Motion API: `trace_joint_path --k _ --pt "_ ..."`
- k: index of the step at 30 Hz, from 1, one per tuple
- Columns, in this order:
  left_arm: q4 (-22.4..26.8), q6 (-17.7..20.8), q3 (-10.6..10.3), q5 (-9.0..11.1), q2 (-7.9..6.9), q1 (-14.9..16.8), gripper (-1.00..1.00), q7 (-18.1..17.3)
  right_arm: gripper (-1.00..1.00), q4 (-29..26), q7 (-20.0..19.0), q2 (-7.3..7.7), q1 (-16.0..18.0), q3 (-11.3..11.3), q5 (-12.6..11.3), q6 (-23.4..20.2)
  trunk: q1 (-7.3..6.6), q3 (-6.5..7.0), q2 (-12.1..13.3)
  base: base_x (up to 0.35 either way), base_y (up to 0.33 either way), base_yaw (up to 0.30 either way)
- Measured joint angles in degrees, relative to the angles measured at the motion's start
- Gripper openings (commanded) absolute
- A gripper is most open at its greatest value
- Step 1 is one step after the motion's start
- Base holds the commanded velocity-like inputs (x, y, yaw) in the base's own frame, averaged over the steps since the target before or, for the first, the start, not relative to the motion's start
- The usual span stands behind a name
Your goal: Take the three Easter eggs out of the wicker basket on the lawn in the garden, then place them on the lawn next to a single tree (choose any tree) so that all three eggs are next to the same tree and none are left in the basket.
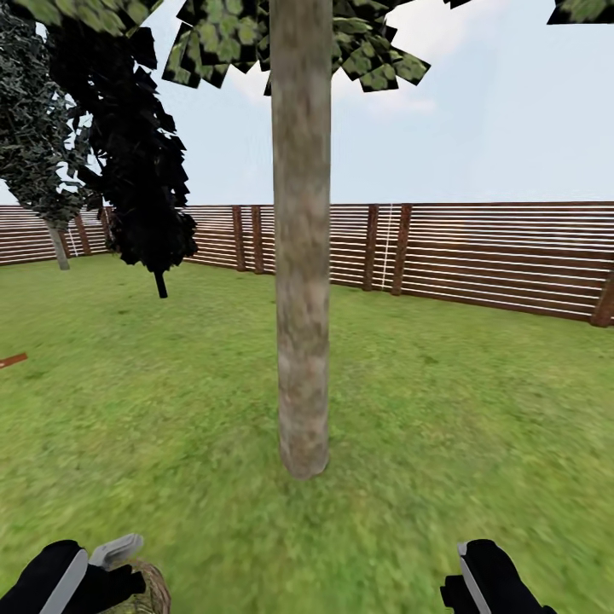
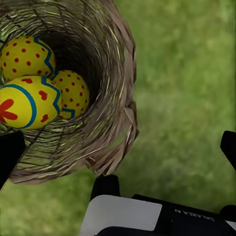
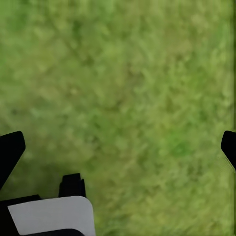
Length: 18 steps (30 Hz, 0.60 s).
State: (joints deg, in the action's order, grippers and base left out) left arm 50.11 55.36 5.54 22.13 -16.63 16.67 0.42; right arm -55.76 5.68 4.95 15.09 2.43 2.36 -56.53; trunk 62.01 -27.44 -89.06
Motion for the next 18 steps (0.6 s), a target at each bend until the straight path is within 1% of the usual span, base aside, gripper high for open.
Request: trace_joint_path --k 3,5,6,8,10,11,13,14,16,18 --pt "-0.29 0.01 0.12 -0.08 -1.94 0.00 1.00 -0.22 1.00 0.05 -0.02 0.14 0.00 0.10 -0.18 0.05 0.01 0.00 0.00 0.031 -0.021 0.000" --pt "-0.45 -0.02 -0.03 -0.07 -3.96 0.00 1.00 -0.54 1.00 0.03 -0.03 0.30 0.00 0.08 -0.32 0.07 0.01 0.00 0.00 0.009 -0.006 0.000" --pt "-1.16 -0.12 -0.17 -0.10 -5.13 0.00 1.00 -1.46 1.00 0.07 -0.05 0.33 0.00 0.02 -0.43 0.08 0.01 0.00 0.00 0.004 -0.003 0.000" --pt "-2.46 -0.29 -0.24 0.07 -5.84 0.00 1.00 -2.44 1.00 0.08 -0.06 0.33 0.00 -0.02 -0.52 0.09 0.01 0.00 0.00 0.002 -0.001 0.000" --pt "-3.85 -1.00 -0.64 -0.11 -7.20 0.00 1.00 -4.59 1.00 0.10 -0.07 0.32 0.00 -0.05 -0.61 0.09 0.01 0.00 0.00 0.000 0.000 0.000" --pt "-4.15 -1.25 -1.41 -0.53 -7.86 0.00 1.00 -5.70 1.00 0.10 -0.07 0.32 0.00 -0.05 -0.64 0.09 0.01 0.00 0.00 0.000 0.000 0.000" --pt "-4.48 -1.72 -4.46 -2.40 -9.64 0.00 1.00 -9.44 1.00 0.10 -0.06 0.32 0.00 -0.03 -0.64 0.09 0.01 0.00 0.00 0.000 0.000 0.000" --pt "-4.56 -2.11 -5.63 -3.28 -10.37 0.00 1.00 -11.49 1.00 0.08 -0.08 0.32 0.00 -0.01 -0.65 0.09 0.01 0.00 0.00 0.000 0.000 0.000" --pt "-4.69 -3.36 -6.93 -4.33 -11.24 -0.01 1.00 -14.60 1.00 0.04 -0.07 0.32 0.00 0.01 -0.65 0.12 0.01 0.00 0.00 0.000 0.000 0.000" --pt "-4.80 -4.41 -7.52 -5.44 -11.61 -0.01 1.00 -16.01 1.00 0.02 -0.06 0.32 0.00 0.02 -0.65 0.16 0.01 0.00 0.00 0.000 0.000 0.000"
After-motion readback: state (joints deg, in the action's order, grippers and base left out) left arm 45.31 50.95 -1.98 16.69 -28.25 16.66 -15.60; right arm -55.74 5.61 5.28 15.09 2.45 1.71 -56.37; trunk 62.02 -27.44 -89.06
